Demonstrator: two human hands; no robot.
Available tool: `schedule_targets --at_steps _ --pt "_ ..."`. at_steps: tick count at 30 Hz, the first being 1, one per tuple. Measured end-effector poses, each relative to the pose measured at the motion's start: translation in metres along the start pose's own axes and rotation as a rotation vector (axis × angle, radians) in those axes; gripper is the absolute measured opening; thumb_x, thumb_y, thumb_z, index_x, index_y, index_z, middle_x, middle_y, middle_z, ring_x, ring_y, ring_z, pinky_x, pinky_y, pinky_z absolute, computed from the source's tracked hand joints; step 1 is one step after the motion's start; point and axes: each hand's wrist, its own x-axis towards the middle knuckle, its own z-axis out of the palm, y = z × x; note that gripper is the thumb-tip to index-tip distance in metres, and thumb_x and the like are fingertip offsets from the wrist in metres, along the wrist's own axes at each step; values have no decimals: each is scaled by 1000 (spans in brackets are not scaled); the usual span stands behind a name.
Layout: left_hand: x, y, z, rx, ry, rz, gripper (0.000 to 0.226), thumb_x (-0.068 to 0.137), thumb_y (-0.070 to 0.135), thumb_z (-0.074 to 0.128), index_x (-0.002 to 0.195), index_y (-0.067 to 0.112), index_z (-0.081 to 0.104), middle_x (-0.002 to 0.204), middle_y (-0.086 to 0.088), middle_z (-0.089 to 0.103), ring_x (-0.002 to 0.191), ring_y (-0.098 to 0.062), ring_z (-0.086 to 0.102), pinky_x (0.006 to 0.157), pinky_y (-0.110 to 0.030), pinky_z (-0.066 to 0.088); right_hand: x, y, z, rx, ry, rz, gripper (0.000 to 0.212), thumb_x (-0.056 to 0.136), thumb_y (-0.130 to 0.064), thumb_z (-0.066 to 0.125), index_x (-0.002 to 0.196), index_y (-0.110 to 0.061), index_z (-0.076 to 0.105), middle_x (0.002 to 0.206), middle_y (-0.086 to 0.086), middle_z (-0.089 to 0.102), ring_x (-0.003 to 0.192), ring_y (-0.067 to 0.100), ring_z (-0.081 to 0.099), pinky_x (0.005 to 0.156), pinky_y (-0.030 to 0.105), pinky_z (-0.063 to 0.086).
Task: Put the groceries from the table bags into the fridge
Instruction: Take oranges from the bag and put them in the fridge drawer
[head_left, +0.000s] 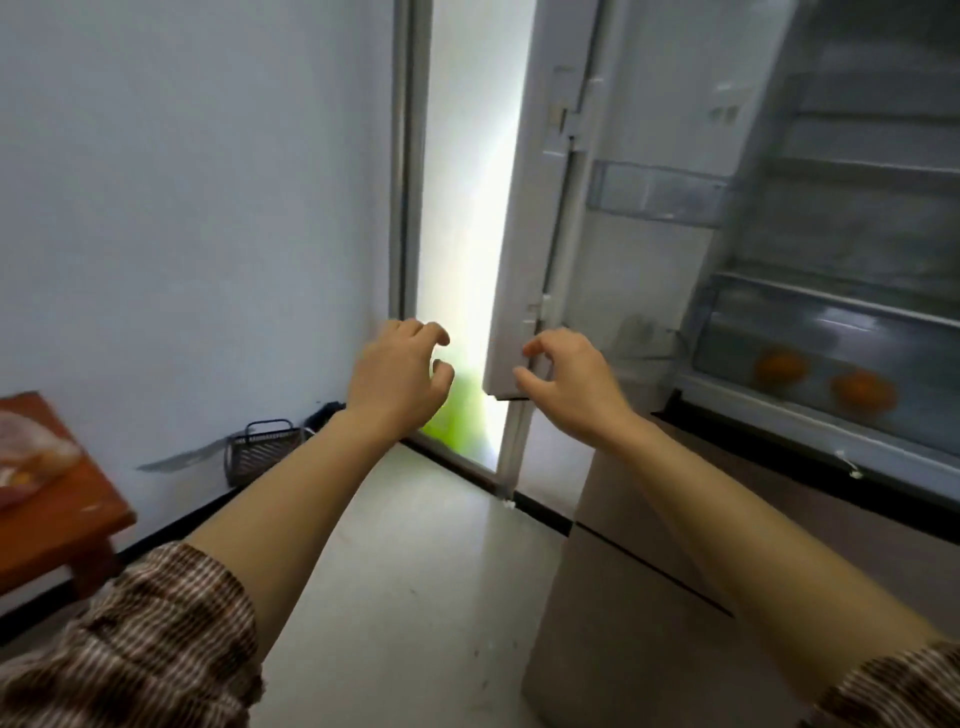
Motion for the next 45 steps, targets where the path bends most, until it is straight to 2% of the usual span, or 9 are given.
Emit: schedule_targets --at_steps 12,16,21,27,34,36,39,42,45 --pt "-96 -343 -140 366 -219 -285 36 88 22 49 122 13 57 125 -9 56 118 -27 46 92 -42 45 48 -284 270 132 -318 -107 37 87 -27 59 118 -8 58 118 11 56 118 28 45 95 37 41" --pt "-124 -432 -176 448 -328 -409 34 88 25 47 120 15 54 125 -9 55 114 -27 50 85 -40 45 52 -363 337 102 -440 -126 35 87 -30 58 114 -8 55 116 10 53 113 28 46 88 36 42" --pt "-148 -523 -201 439 -374 -543 38 87 29 48 123 17 52 129 -7 52 119 -27 44 95 -41 42 71 -436 402 69 -541 -194 37 88 -34 57 114 -8 55 120 10 53 116 27 44 92 36 41" --pt "-157 -626 -203 435 -407 -640 37 89 30 45 124 17 50 131 -8 51 124 -28 42 103 -42 37 101 -494 486 70 -591 -277 45 89 -37 54 126 -12 52 129 8 51 123 26 44 98 39 43" --pt "-134 -739 -165 373 -468 -590 36 90 30 48 124 19 53 132 -1 51 125 -21 41 100 -34 36 155 -527 618 20 -591 -373 29 90 -36 49 113 -18 54 121 3 54 115 24 46 94 39 42" --pt "-126 -760 -153 320 -502 -552 39 89 33 41 123 18 53 132 1 50 124 -20 41 99 -31 33 167 -532 650 -10 -604 -399 27 92 -33 48 112 -16 54 122 4 55 119 25 44 96 37 36" --pt "-119 -786 -138 226 -570 -501 60 77 45 22 121 16 52 130 1 49 122 -20 41 99 -30 34 172 -537 688 -45 -663 -435 31 95 -29 44 121 -17 54 128 3 55 123 26 42 102 37 29" --pt "-114 -816 -116 211 -595 -481 38 85 21 46 122 17 52 132 -1 48 126 -21 39 100 -33 36 173 -535 716 -40 -743 -427 33 98 -29 39 126 -21 54 137 1 51 129 27 38 107 41 27" --pt "-108 -833 -103 303 -607 -476 51 88 19 49 138 18 41 149 -9 33 141 -31 23 110 -42 27 175 -529 734 -25 -755 -342 38 95 -33 44 130 -23 52 142 -1 45 135 23 32 111 40 24"
